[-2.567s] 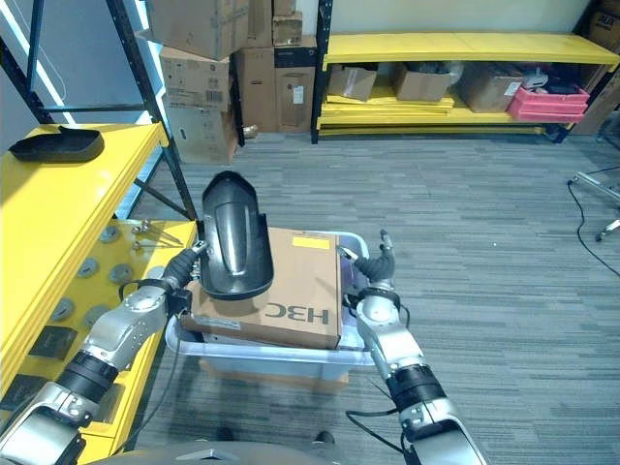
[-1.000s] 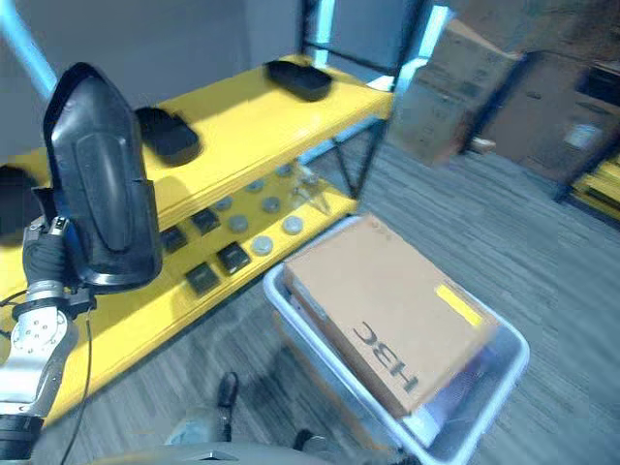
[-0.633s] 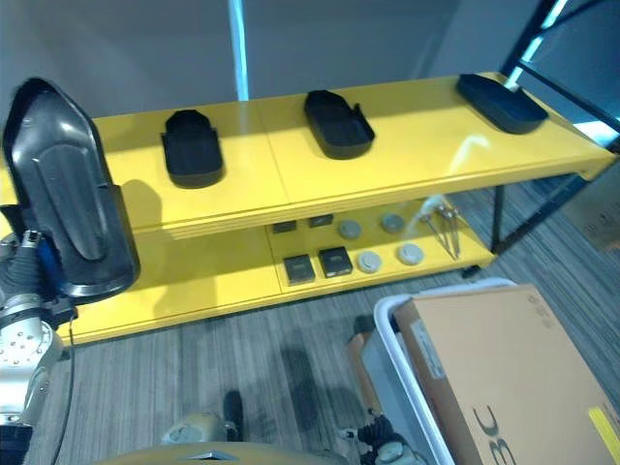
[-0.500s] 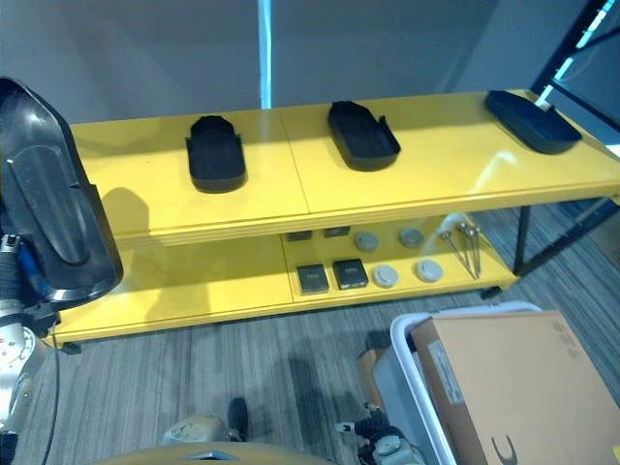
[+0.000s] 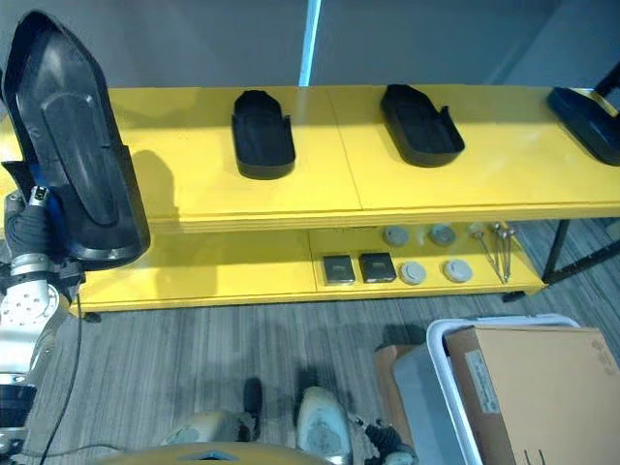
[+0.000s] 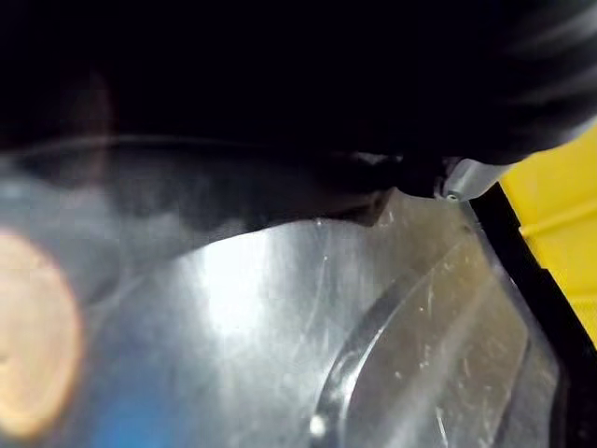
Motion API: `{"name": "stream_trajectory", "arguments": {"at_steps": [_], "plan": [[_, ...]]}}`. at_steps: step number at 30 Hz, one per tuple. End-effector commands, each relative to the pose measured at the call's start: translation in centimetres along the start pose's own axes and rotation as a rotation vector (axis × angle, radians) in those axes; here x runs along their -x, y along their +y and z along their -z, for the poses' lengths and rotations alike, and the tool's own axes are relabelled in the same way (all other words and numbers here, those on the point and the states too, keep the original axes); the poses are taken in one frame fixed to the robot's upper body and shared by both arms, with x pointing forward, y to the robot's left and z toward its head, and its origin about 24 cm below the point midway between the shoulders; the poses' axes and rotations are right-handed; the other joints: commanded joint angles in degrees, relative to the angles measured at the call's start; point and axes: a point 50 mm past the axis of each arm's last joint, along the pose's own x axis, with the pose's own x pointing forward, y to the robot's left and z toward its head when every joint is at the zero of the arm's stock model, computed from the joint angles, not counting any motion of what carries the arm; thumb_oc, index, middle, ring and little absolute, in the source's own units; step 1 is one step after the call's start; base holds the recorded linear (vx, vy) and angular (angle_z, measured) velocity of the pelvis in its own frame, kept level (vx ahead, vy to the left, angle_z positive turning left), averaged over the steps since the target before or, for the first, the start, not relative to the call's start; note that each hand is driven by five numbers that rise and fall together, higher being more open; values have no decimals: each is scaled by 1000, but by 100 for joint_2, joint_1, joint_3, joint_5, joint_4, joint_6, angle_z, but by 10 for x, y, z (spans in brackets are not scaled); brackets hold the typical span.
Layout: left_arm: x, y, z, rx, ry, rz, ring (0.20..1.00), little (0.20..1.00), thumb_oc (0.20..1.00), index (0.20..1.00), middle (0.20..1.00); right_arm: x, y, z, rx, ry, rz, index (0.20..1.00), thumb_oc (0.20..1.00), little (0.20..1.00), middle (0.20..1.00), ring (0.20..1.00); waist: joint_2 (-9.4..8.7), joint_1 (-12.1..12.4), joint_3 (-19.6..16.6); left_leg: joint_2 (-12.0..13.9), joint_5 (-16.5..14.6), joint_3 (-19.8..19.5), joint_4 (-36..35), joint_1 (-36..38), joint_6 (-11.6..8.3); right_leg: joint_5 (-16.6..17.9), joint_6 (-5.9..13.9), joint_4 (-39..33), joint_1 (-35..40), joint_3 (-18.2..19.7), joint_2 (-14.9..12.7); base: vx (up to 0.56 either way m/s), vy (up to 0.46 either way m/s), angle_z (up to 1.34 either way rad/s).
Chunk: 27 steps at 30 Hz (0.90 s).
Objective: Move parts from the plastic box to the shelf.
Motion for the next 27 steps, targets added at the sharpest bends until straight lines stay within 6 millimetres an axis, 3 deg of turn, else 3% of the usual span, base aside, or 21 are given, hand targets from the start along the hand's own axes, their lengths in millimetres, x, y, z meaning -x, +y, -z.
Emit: {"name": "stream_trajectory", "arguments": {"at_steps": [1,6,9,12,14,16,20,22,24,26,27], "plan": [[6,7,-23,54,-116,-25,200,200,200,200,200,2,-11,21,19,58,12,1000,1000,1000,1000,1000,83,245,-376,364,130,-397,-420,334,-227,602,-140,-1215,1021,-215,235,127,-184,41],[7,4,-22,70,-79,-45,200,200,200,200,200,1,-20,21,29,71,35,1000,1000,1000,1000,1000,-34,273,-478,440,61,-255,-168,176,-332,547,-251,-1600,1340,-224,324,102,-100,1],[7,4,-18,90,-42,-53,200,200,200,200,200,2,-26,25,38,78,49,1000,1000,1000,1000,1000,-128,225,-458,508,-124,62,445,-70,-414,526,-290,-1675,1434,-336,284,48,-67,-1],[8,-2,-12,121,-13,-28,200,200,200,200,200,3,-33,30,-20,104,83,1000,1000,1000,1000,1000,-143,111,-404,1109,144,410,924,-444,-636,509,-350,-1678,1470,-529,211,7,23,32],[8,-2,-10,121,-14,-36,200,200,200,200,200,3,-35,31,-11,109,84,1000,1000,1000,1000,1000,-74,64,-436,1405,273,353,486,-239,-707,477,-346,-1648,1449,-534,171,80,225,43],[9,2,-8,119,-13,-45,200,200,200,200,200,4,-37,34,17,105,86,1000,1000,1000,1000,1000,10,21,-478,1817,658,246,3,-45,-869,413,-341,-1637,1481,-473,121,117,342,7],[9,0,-6,130,-12,-46,200,200,200,200,200,4,-47,33,-14,100,116,1000,1000,1000,1000,1000,211,-51,-462,2385,1225,80,-442,59,-1091,266,-293,-1372,1461,-401,-73,76,374,0],[7,0,-6,113,-30,-41,200,200,200,200,200,3,-51,29,-22,99,123,1000,1000,1000,1000,1000,262,-109,-422,2470,1110,129,-329,120,-1098,205,-252,-1190,1394,-376,-239,49,389,6],[4,-3,-10,86,-51,-39,200,200,200,200,200,1,-53,22,-43,99,129,1000,1000,1000,1000,1000,283,-110,-363,2271,700,166,-170,196,-1033,230,-105,-952,1264,-299,-538,37,477,-7],[2,-4,-11,78,-55,-34,200,200,200,200,200,1,-54,21,-71,101,130,1000,1000,1000,1000,1000,285,-95,-301,2151,536,195,82,151,-1009,276,3,-791,1232,-313,-767,20,373,-20],[0,-6,-13,69,-54,-18,200,200,200,200,200,1,-50,21,-109,92,119,1000,1000,1000,1000,1000,266,-59,-226,1935,332,211,446,10,-942,365,141,-727,1277,-307,-1009,26,377,-13]]}}
